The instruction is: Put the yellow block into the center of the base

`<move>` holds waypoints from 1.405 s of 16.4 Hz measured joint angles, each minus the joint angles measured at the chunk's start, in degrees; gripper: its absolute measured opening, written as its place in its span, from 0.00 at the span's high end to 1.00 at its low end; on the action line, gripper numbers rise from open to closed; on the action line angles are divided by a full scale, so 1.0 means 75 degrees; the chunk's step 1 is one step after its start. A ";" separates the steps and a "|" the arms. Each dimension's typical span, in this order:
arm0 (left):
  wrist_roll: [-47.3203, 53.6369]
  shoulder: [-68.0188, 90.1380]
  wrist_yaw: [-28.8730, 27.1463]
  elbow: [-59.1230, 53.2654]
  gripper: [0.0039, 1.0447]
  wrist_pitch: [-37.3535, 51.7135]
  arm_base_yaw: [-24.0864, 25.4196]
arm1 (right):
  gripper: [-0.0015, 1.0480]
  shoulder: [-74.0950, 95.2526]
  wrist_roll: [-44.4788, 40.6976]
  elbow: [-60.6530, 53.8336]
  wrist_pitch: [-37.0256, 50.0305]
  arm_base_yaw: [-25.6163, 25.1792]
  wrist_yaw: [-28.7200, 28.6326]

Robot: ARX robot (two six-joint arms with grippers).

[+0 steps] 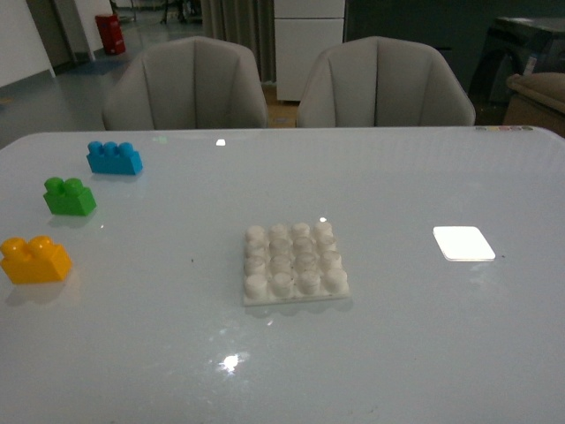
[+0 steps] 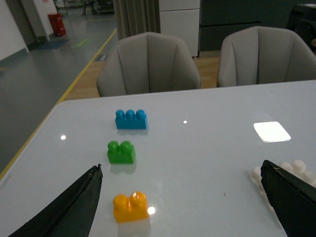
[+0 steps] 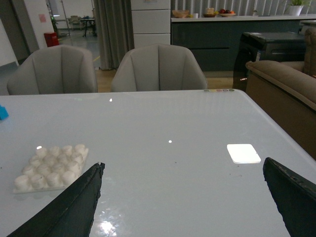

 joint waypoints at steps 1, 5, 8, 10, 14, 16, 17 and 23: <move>0.0484 0.2894 0.0178 0.1682 0.06 0.0326 0.0388 | 0.06 0.0000 0.0000 0.0000 0.0000 0.0000 0.0000; 0.1005 0.6161 0.0647 0.3582 0.06 -0.0734 0.0749 | 0.06 0.0000 0.0000 0.0000 0.0000 0.0000 0.0000; 0.1032 0.6604 0.0659 0.3914 0.06 -0.0938 0.0816 | 0.06 0.0000 0.0000 0.0000 0.0000 0.0000 -0.0003; 0.1058 0.6863 0.0653 0.4141 0.06 -0.1037 0.0851 | 0.06 0.0000 0.0000 0.0000 0.0000 0.0000 0.0000; 0.1174 0.7563 0.0778 0.4692 0.06 -0.1361 0.0973 | 0.06 0.0000 0.0000 0.0000 0.0000 0.0000 0.0000; 0.1233 0.7938 0.0822 0.4852 0.06 -0.1670 0.1000 | 0.06 0.0000 0.0000 0.0000 0.0000 0.0000 0.0000; 0.1236 0.8081 0.0717 0.4896 0.06 -0.1652 0.1003 | 0.06 0.0000 0.0000 0.0000 0.0000 0.0000 0.0000; 0.1309 0.8539 0.0627 0.5082 0.06 -0.1830 0.1303 | 0.06 0.0000 0.0000 0.0000 0.0000 0.0000 -0.0003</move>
